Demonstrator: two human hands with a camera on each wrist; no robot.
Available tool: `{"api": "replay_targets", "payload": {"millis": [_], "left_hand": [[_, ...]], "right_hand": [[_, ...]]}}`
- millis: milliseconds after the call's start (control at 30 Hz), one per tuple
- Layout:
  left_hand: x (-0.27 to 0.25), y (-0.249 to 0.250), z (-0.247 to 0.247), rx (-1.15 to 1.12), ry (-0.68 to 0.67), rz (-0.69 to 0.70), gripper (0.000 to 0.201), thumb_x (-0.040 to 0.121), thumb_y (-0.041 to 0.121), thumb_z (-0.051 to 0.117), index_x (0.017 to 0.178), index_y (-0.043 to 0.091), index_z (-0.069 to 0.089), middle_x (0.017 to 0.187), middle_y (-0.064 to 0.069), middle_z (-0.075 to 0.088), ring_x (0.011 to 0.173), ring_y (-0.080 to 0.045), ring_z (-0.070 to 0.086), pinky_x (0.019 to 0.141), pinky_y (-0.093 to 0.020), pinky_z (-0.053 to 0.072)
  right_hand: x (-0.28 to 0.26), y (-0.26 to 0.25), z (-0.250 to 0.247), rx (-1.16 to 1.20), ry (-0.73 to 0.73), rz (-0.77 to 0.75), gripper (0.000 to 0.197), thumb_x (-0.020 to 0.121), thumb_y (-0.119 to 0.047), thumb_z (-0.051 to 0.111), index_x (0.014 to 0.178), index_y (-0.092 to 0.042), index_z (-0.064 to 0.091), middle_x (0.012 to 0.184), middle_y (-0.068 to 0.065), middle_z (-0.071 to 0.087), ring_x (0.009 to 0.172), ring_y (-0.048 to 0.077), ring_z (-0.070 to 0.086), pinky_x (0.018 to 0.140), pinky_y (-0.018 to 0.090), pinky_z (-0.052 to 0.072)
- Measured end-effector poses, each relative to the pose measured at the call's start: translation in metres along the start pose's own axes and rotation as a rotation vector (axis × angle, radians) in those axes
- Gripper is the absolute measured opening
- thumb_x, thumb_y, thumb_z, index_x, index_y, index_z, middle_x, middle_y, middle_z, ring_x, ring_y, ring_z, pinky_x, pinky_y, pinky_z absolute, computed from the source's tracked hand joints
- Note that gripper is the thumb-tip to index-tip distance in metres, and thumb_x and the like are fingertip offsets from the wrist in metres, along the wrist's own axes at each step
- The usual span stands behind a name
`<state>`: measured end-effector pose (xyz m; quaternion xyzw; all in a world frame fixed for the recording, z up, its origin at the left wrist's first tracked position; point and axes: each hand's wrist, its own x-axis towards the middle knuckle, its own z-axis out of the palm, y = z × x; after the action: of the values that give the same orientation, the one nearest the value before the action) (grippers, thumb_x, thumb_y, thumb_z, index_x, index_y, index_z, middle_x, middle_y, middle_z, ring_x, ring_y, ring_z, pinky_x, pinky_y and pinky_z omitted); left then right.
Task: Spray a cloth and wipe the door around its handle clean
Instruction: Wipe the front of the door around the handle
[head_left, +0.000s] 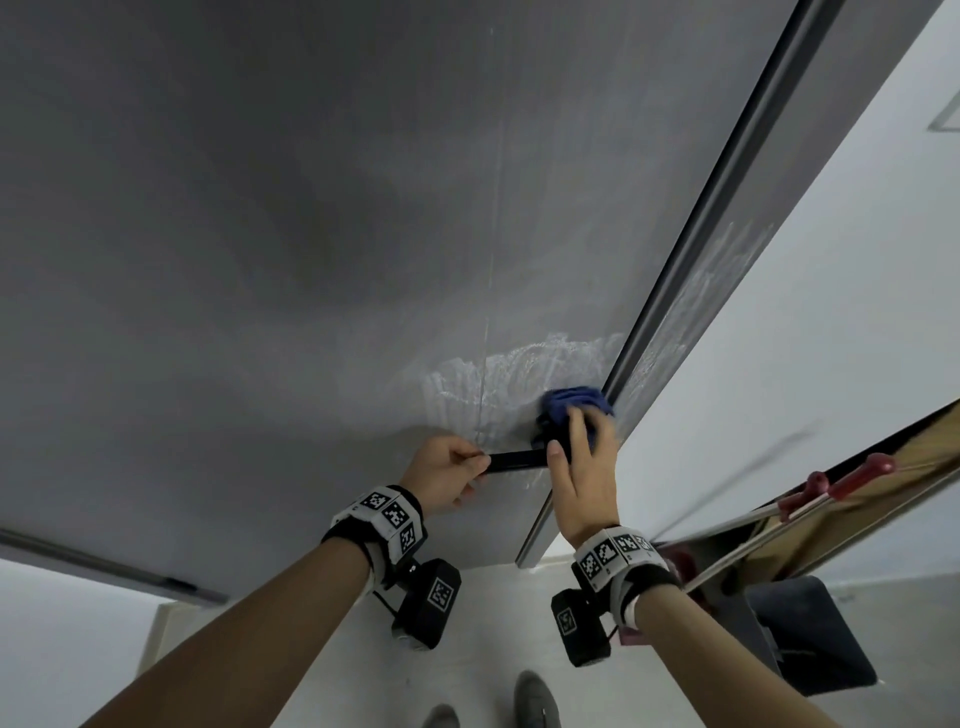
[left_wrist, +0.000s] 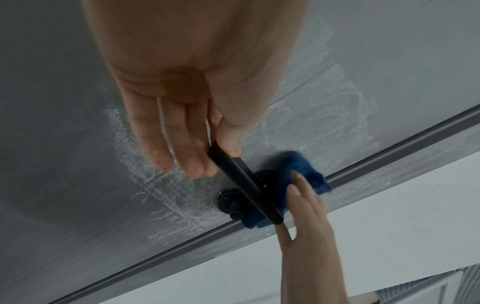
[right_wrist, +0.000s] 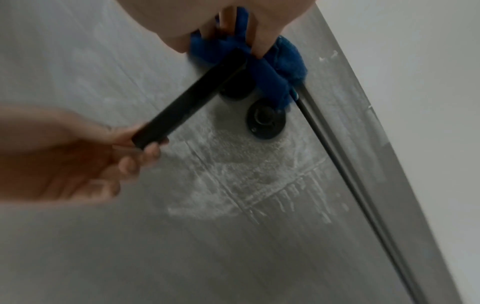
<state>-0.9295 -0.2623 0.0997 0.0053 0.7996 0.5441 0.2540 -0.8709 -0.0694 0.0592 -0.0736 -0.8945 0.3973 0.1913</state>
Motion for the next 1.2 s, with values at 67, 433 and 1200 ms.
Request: {"api": "replay_targets", "payload": {"millis": [67, 433, 1200], "left_hand": [[0.0, 0.0, 0.0, 0.01, -0.011, 0.001, 0.006, 0.096, 0.019, 0.063, 0.091, 0.021, 0.065, 0.085, -0.003, 0.072, 0.06, -0.012, 0.063, 0.049, -0.02, 0.05], [-0.002, 0.001, 0.0, 0.015, 0.006, -0.02, 0.013, 0.096, 0.021, 0.063, 0.106, 0.014, 0.066, 0.085, -0.002, 0.074, 0.059, -0.012, 0.064, 0.053, -0.024, 0.051], [-0.054, 0.089, -0.068, 0.789, 0.565, 1.122, 0.047, 0.074, -0.009, 0.057, 0.118, 0.007, 0.066, 0.135, -0.007, 0.059, 0.128, -0.026, 0.049, 0.106, -0.034, 0.043]], "right_hand": [[-0.003, 0.004, -0.002, -0.151, -0.097, -0.04, 0.049, 0.102, -0.04, 0.036, 0.145, -0.017, 0.044, 0.152, 0.004, 0.027, 0.14, 0.031, 0.029, 0.117, 0.044, 0.031], [0.01, -0.003, -0.017, -0.556, -0.349, -0.322, 0.05, 0.102, -0.048, 0.032, 0.131, -0.017, 0.059, 0.135, -0.006, 0.052, 0.13, 0.023, 0.041, 0.109, 0.041, 0.04], [0.021, -0.018, -0.038, -0.265, -0.015, -0.205, 0.059, 0.106, -0.036, 0.031, 0.159, -0.012, 0.023, 0.166, 0.009, 0.017, 0.155, 0.024, 0.008, 0.128, 0.033, 0.007]]}}
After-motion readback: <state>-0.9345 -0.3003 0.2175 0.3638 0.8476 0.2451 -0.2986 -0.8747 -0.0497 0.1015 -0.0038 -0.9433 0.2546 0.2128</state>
